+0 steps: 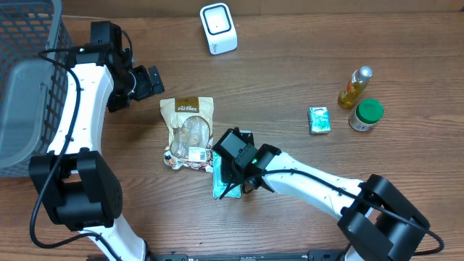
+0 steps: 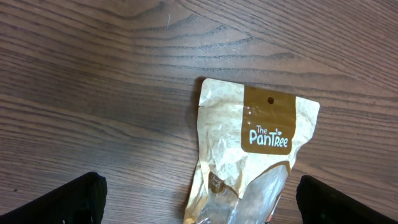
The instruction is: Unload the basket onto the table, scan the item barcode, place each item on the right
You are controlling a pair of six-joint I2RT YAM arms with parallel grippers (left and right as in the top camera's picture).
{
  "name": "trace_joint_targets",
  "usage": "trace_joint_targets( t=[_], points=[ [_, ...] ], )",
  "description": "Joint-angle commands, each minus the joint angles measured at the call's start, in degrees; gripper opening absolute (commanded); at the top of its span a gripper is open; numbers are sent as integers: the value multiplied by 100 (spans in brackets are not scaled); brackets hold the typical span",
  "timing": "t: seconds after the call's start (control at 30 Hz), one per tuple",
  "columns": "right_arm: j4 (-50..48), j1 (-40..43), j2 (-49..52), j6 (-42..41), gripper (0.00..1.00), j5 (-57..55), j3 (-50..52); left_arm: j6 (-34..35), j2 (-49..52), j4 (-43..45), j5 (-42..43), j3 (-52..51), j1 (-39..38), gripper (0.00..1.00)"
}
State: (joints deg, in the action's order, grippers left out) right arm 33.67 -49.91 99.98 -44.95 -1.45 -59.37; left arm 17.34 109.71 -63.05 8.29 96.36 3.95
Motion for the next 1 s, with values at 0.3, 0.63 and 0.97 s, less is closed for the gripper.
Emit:
trace_joint_targets(
  t=[0.3,0.63,0.97],
  points=[
    [-94,98,195,-28,13,-129,-144,-127,-76,-11,7,55,-17,100],
    [-490,365,361,-28,4,-603,-144,-127,-76,-11,7,55,-17,100],
    [-684,920,387,476,5,-560,-315,-127,-76,-11,7,55,-17,100]
  ],
)
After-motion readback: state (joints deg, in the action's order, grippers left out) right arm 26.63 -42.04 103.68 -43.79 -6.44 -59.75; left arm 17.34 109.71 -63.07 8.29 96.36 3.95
